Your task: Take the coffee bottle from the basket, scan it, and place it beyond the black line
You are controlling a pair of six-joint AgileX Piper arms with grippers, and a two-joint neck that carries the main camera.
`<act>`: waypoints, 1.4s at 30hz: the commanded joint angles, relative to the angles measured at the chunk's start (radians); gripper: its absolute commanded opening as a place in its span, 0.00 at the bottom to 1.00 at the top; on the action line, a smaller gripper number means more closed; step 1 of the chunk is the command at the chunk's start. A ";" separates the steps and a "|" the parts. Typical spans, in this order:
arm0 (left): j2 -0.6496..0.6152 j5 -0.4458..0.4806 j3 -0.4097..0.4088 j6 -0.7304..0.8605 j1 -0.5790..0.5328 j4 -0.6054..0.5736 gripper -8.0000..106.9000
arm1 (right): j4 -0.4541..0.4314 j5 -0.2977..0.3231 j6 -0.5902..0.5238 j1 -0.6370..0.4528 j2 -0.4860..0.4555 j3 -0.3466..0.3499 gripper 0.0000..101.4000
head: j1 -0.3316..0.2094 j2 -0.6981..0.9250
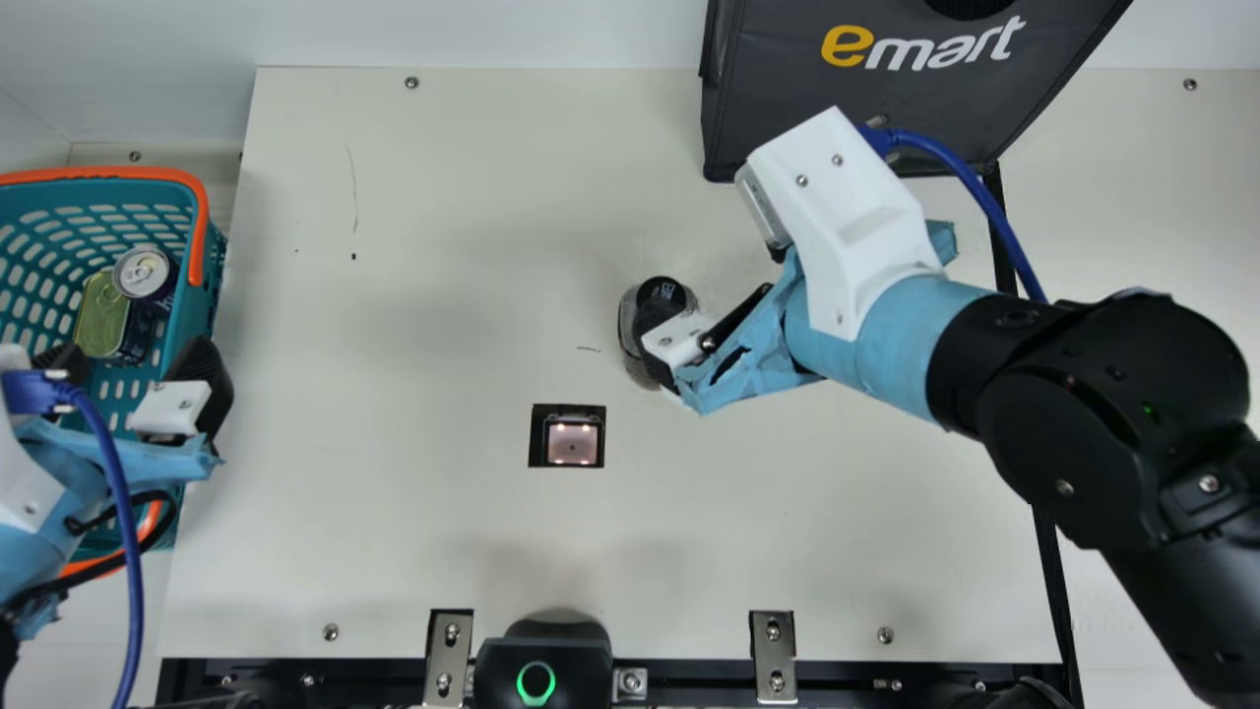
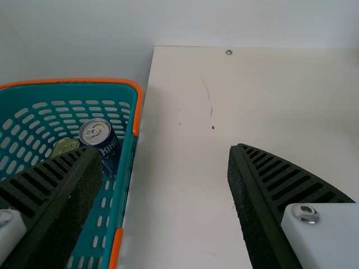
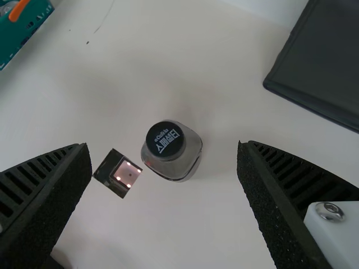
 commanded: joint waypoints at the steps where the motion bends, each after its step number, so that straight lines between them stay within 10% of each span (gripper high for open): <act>1: 0.000 0.000 0.000 0.000 0.000 0.000 0.85 | 0.003 0.001 -0.004 0.003 0.005 0.002 0.90 | -0.027 0.002; 42: 0.000 0.000 0.000 0.000 0.000 0.000 0.85 | -0.034 -0.037 -0.051 0.063 0.197 0.005 0.90 | -0.027 0.002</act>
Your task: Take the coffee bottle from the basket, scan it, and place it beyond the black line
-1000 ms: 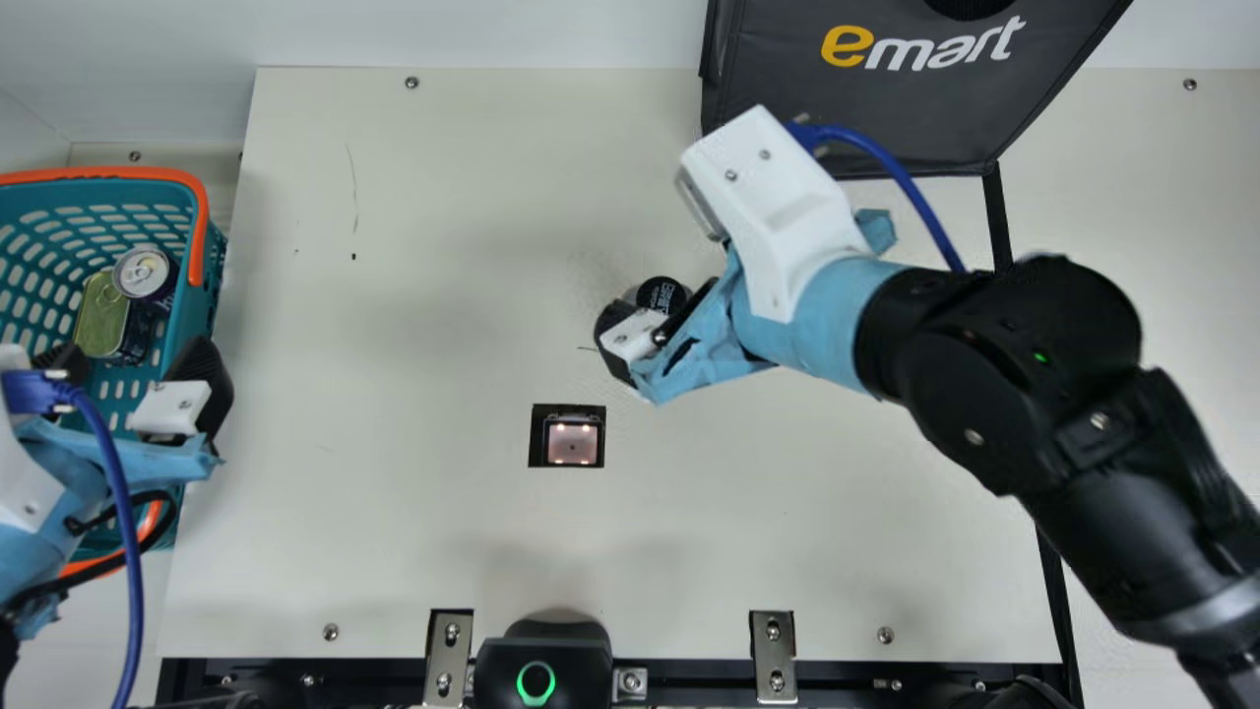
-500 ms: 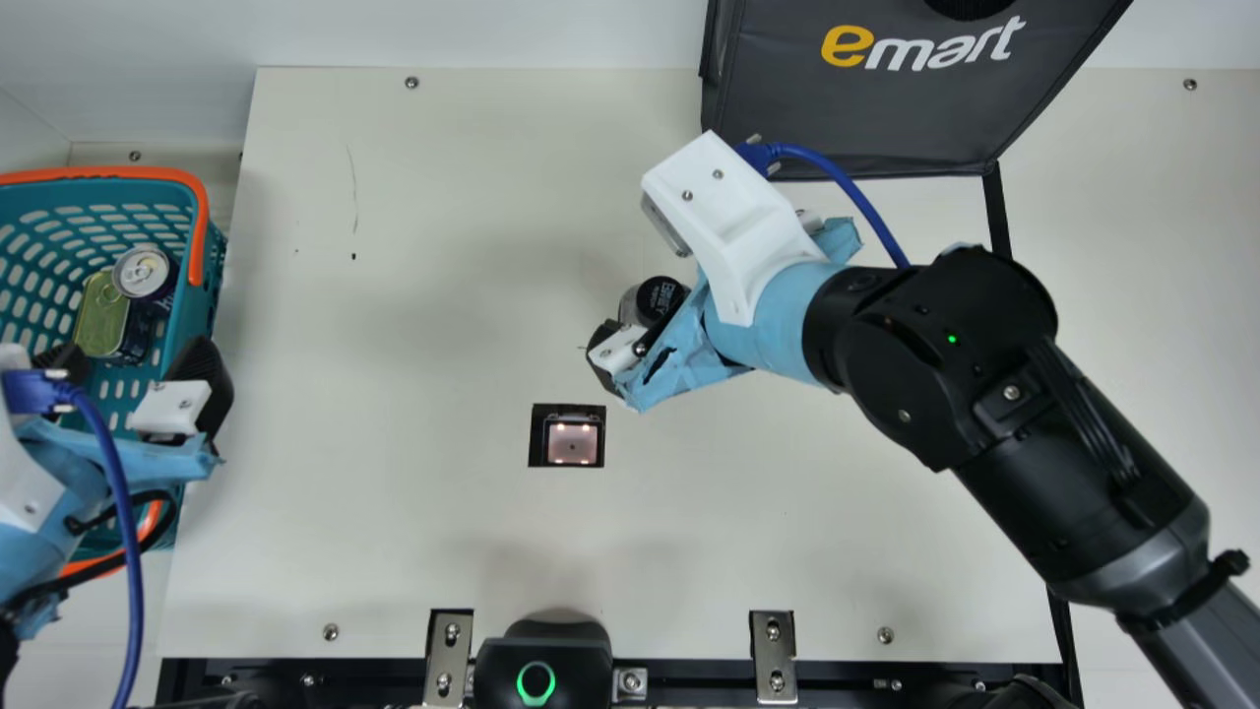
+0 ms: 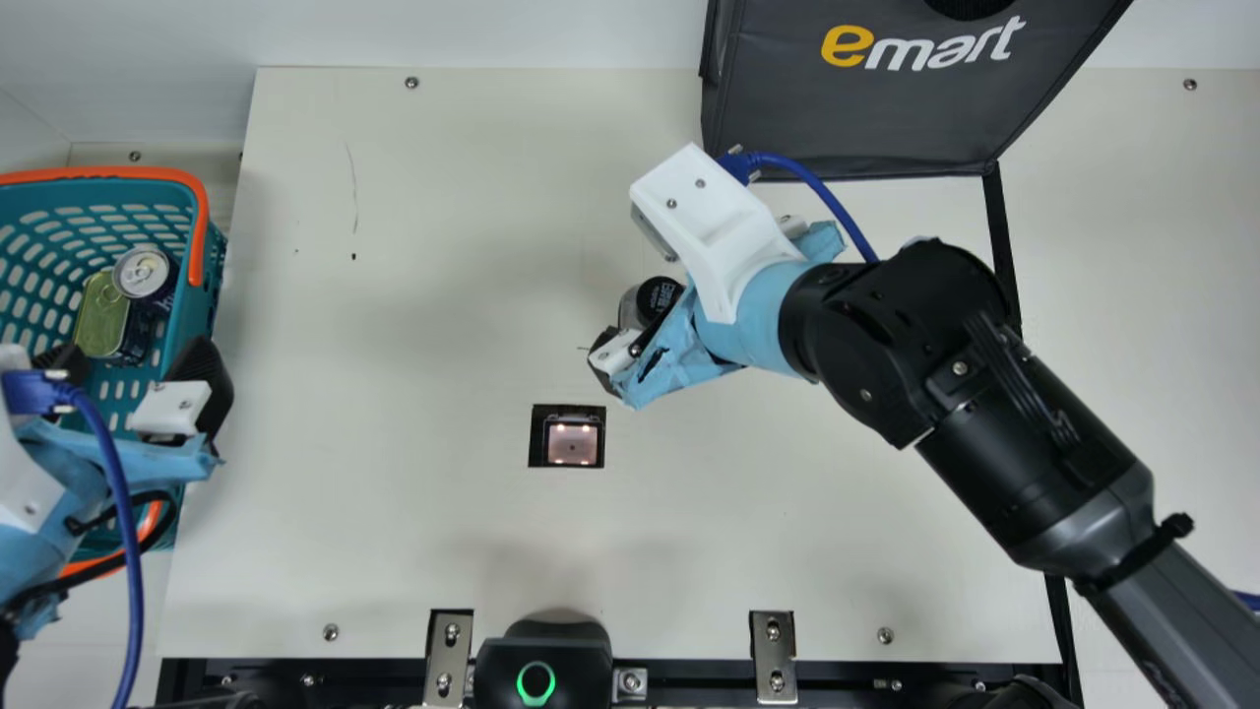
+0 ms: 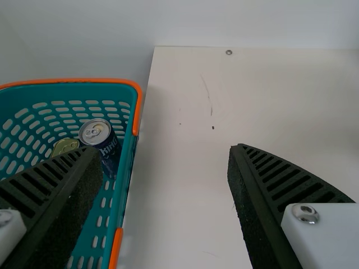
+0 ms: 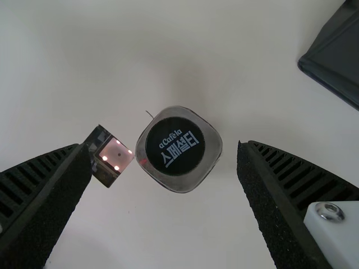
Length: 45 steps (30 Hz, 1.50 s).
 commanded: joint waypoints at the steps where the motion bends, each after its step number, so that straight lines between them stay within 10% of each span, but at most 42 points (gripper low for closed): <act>1: 0.000 0.000 0.000 0.000 0.000 0.000 0.85 | 0.002 -0.003 -0.003 -0.003 0.005 0.002 0.90 | -0.027 0.002; 20: 0.000 0.000 0.000 0.000 0.000 0.000 0.85 | 0.000 -0.032 -0.013 -0.006 0.051 0.019 0.90 | -0.027 0.002; 34: 0.000 0.000 0.000 0.000 0.000 0.000 0.85 | -0.010 -0.047 -0.013 0.007 0.080 0.010 0.00 | -0.027 0.002; 45: 0.000 0.000 0.000 0.000 0.000 0.000 0.85 | -0.021 -0.041 -0.024 0.007 0.085 -0.010 0.00 | -0.027 0.002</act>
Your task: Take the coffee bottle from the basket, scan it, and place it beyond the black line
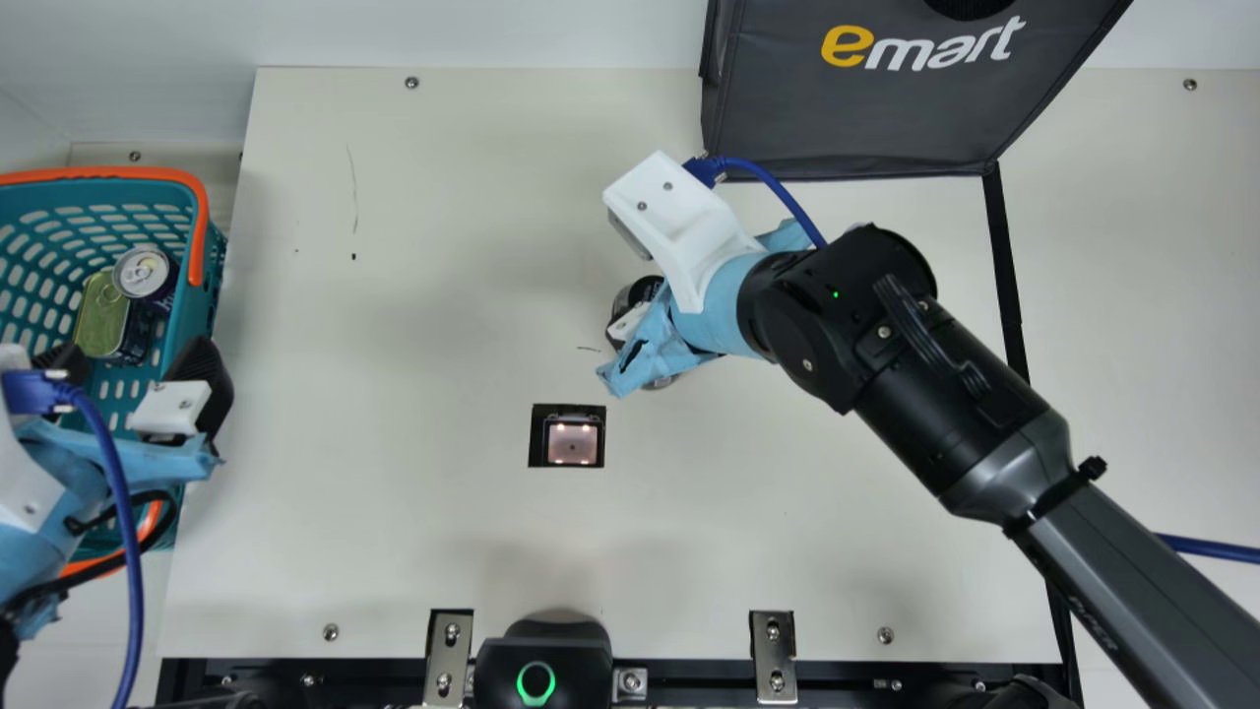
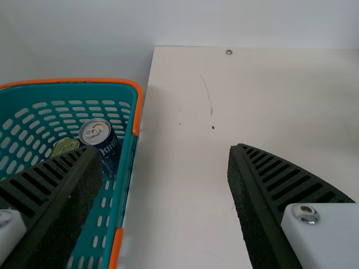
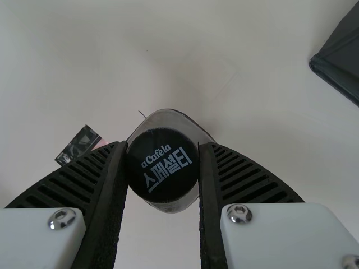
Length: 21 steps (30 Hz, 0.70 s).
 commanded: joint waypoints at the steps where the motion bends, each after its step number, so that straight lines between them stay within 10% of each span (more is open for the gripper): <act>1: 0.000 0.000 0.000 0.000 0.000 0.000 0.85 | -0.005 0.001 -0.002 -0.002 -0.001 -0.006 0.00 | -0.026 0.002; 21: 0.000 0.000 0.000 0.000 0.000 0.000 0.85 | -0.022 0.022 -0.011 -0.005 -0.005 -0.058 0.00 | -0.026 -0.255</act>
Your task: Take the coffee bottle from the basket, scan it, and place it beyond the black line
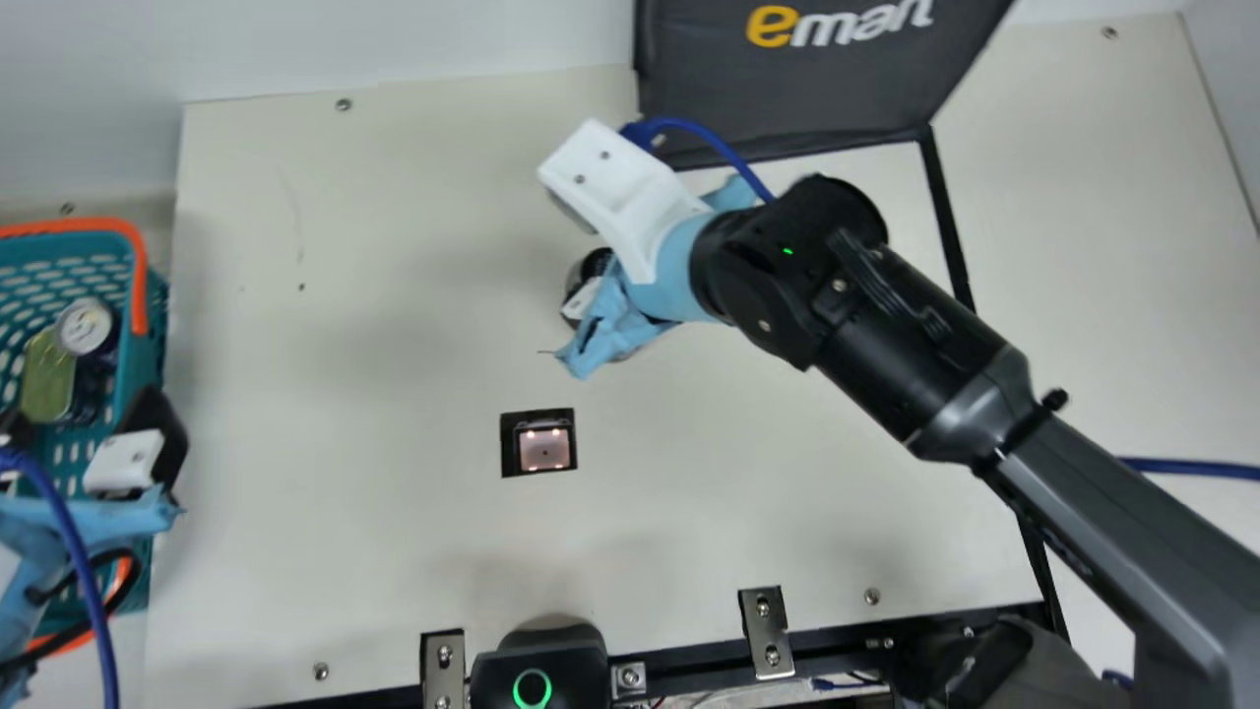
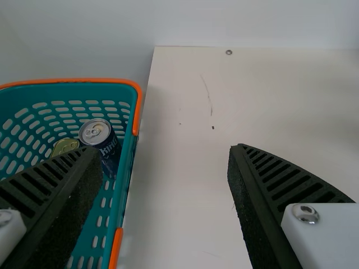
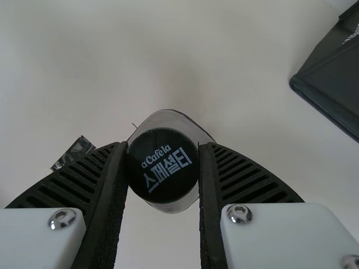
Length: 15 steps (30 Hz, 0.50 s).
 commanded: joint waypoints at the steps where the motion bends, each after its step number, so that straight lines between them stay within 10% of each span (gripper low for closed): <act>1: 0.000 0.000 0.000 0.000 0.000 0.000 0.85 | -0.002 -0.001 0.001 0.000 -0.001 -0.001 0.00 | -0.026 -0.093; 15: 0.000 0.000 0.000 0.000 0.000 0.000 0.85 | -0.009 0.005 0.016 -0.014 -0.010 -0.011 0.00 | -0.026 -0.162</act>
